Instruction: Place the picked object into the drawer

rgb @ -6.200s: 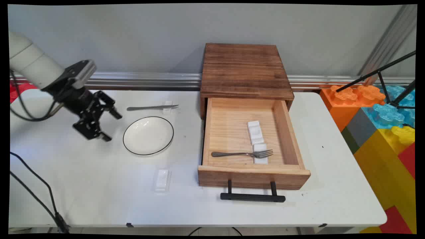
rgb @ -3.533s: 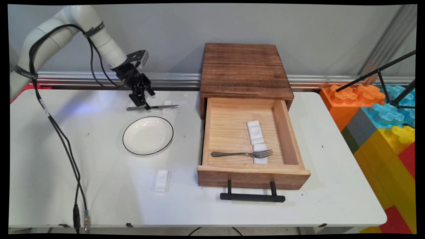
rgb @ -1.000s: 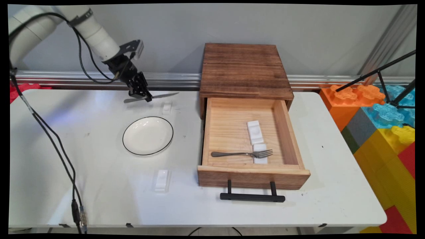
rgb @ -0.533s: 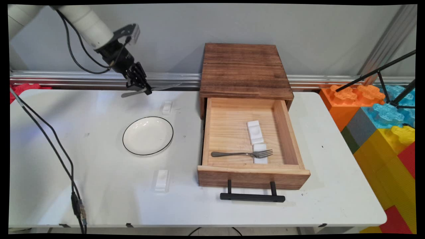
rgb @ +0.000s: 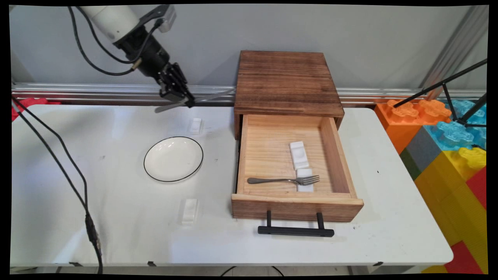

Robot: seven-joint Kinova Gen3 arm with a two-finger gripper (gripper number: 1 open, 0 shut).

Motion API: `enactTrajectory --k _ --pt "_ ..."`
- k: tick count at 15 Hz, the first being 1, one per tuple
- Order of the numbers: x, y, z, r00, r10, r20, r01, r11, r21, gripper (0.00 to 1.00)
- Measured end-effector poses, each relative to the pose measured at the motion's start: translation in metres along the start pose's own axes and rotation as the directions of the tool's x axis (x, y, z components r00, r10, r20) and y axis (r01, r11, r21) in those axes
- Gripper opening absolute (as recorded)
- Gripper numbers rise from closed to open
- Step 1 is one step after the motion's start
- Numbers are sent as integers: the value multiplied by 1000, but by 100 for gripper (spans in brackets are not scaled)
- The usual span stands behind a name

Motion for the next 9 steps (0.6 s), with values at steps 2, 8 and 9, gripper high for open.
enactTrajectory --k 2,8,9 --pt "27 20 8 1000 6 -20 -6 1000 -15 0" --pt "105 60 52 996 46 -81 -48 999 -17 0" --pt "112 63 57 995 49 -86 -51 999 -14 0"
